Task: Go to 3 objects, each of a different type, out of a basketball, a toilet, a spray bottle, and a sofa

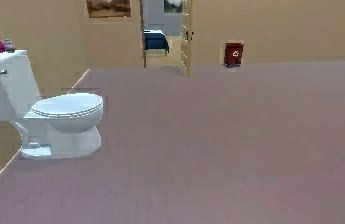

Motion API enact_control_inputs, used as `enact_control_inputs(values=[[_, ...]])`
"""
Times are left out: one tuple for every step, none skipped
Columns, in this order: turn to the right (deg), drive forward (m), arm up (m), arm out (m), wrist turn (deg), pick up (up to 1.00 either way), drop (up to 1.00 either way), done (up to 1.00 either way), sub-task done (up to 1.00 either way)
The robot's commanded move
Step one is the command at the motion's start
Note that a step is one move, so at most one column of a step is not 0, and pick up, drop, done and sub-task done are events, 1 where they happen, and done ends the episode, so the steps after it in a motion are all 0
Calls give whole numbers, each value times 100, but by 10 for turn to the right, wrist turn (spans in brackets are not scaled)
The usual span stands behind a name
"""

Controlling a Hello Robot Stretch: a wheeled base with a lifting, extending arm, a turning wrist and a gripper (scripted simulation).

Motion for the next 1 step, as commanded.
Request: enact_control_inputs(values=[[0,5,0,0,0,0,0,0,0]])
